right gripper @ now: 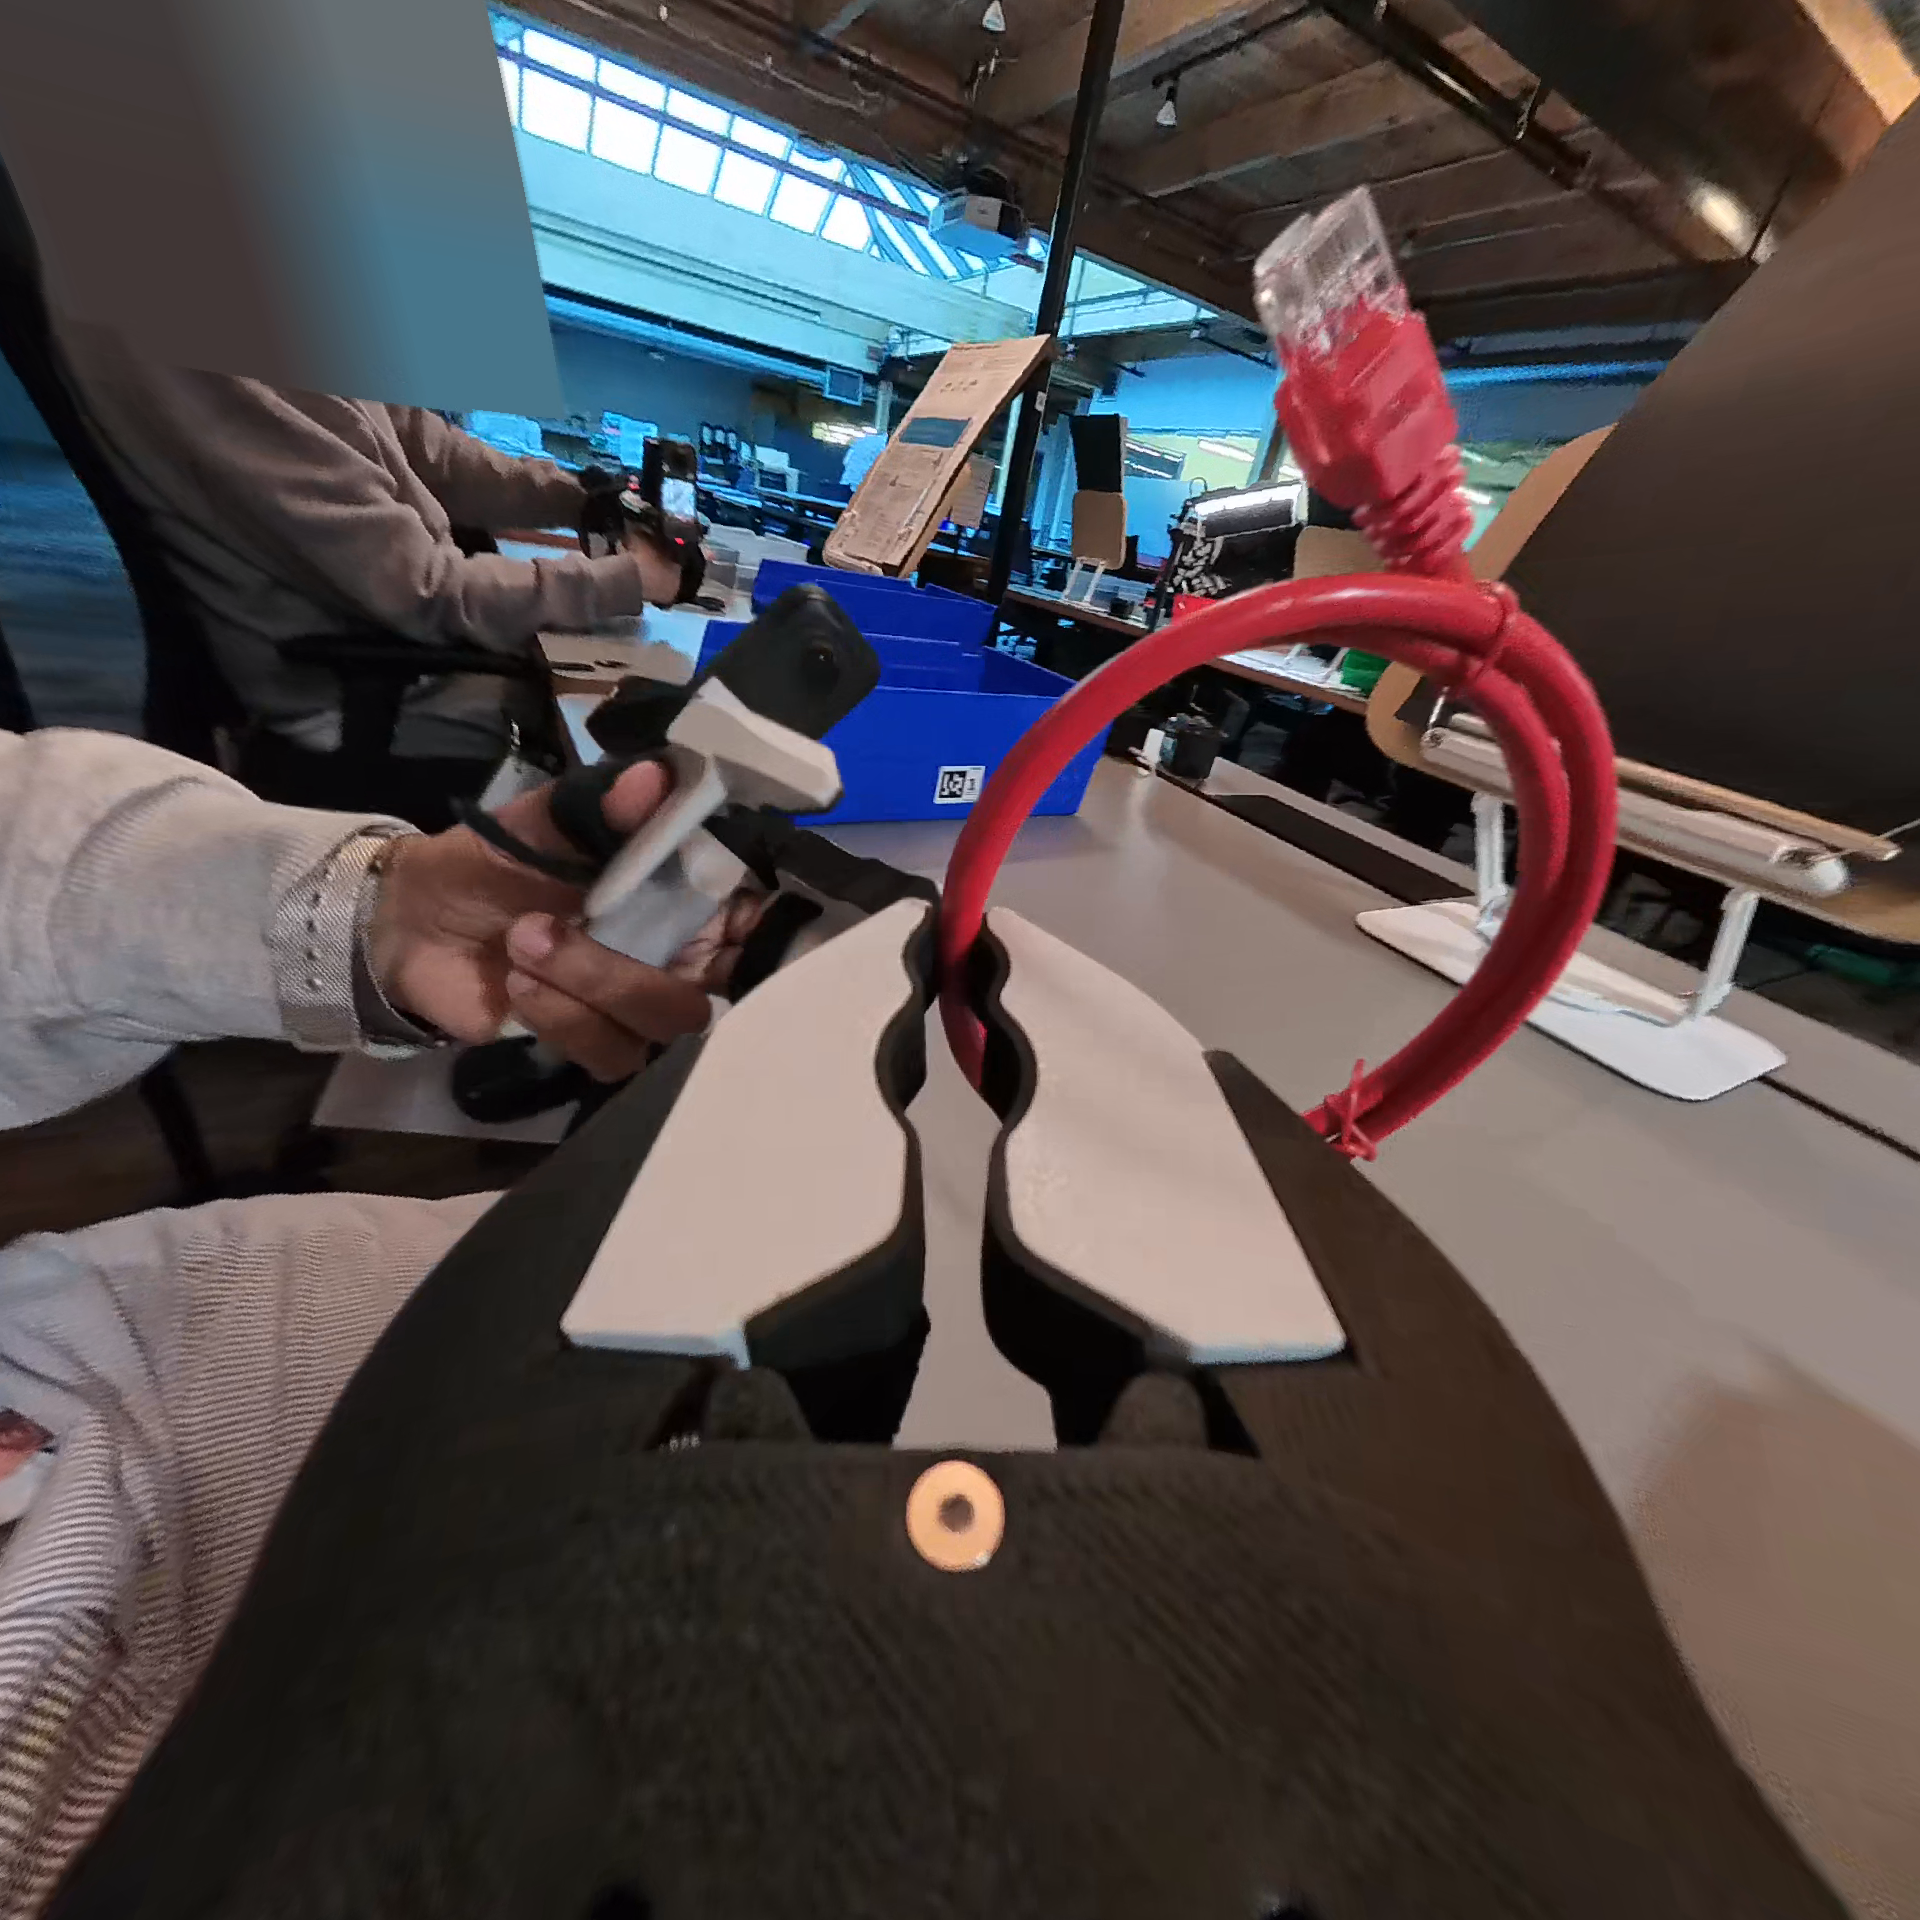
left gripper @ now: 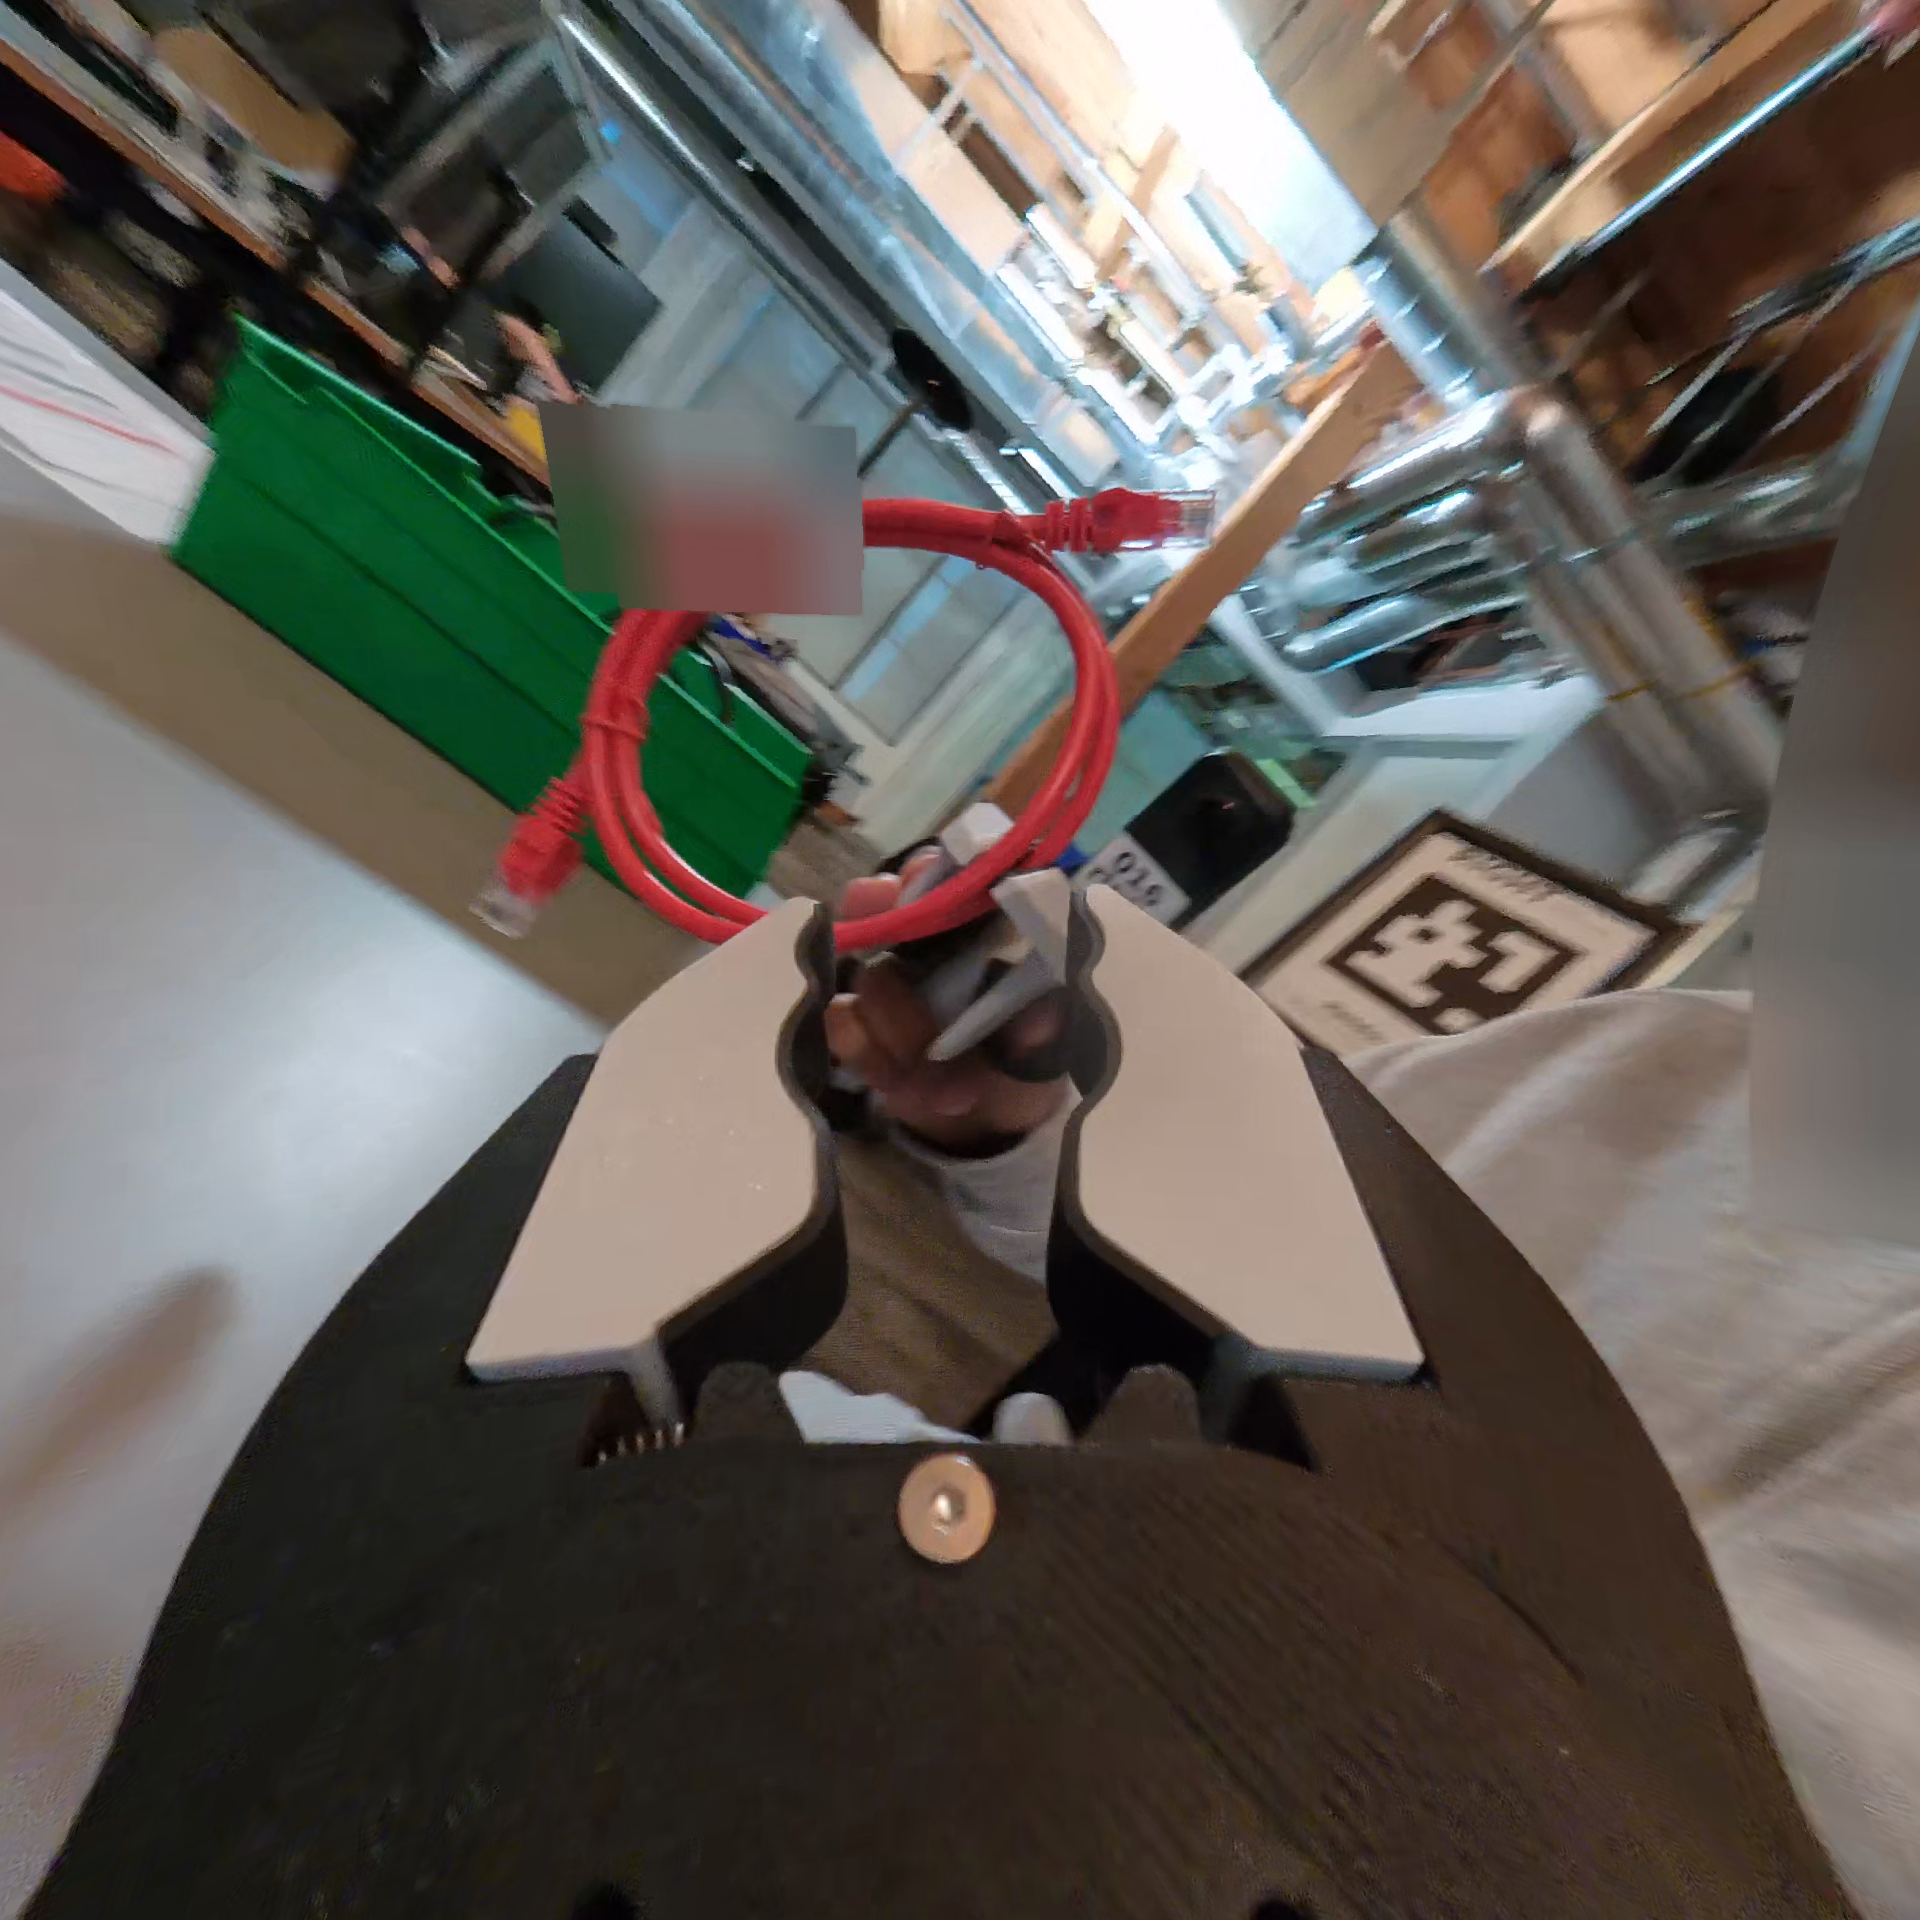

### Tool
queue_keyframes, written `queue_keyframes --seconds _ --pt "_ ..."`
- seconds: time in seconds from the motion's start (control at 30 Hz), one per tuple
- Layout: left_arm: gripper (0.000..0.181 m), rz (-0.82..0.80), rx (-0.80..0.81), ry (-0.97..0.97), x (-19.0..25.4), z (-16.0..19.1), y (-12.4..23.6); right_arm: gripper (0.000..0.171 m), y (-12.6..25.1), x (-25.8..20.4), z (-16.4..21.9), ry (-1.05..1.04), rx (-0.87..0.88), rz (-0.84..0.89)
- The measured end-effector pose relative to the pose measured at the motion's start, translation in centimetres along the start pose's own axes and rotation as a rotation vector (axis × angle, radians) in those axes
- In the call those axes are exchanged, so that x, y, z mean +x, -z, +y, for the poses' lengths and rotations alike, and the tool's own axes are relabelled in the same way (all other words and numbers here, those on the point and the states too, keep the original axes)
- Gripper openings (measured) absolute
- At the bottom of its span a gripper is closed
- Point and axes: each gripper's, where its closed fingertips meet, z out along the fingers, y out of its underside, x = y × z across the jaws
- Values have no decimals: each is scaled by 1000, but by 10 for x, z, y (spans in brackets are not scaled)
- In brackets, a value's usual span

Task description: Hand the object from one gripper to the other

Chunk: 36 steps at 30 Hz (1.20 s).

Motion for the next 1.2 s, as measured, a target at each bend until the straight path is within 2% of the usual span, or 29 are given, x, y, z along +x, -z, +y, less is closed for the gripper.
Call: queue_keyframes --seconds 0.17,0.3,0.43,0.53,0.7,0.83,0.93,1.07,1.2 --pt "45 -169 -61 -216 -14 5 2 6 0 -8 -1 -144 11 -94" --pt "51 -257 -124 -332 -24 15 -1 6 1 -16 -6 -338 23 -198" --pt "55 -329 -193 -533 -27 23 -3 5 4 -16 -10 -498 42 -269" --pt "52 -323 -199 -633 -21 24 -5 5 5 -14 -10 -600 51 -311" --pt "56 -195 -240 -634 -5 37 -10 5 5 -8 -9 -731 68 -336" --pt "56 -193 -294 -669 -7 50 -15 5 3 -12 -7 -790 55 -382" --pt "46 -223 -328 -696 -12 58 -18 5 3 -14 -9 -845 70 -414" --pt "11 -243 -380 -736 -16 70 -21 5 3 -14 -10 -891 85 -429" --pt "7 -232 -410 -732 -13 75 -24 6 3 -10 -8 -890 91 -407"
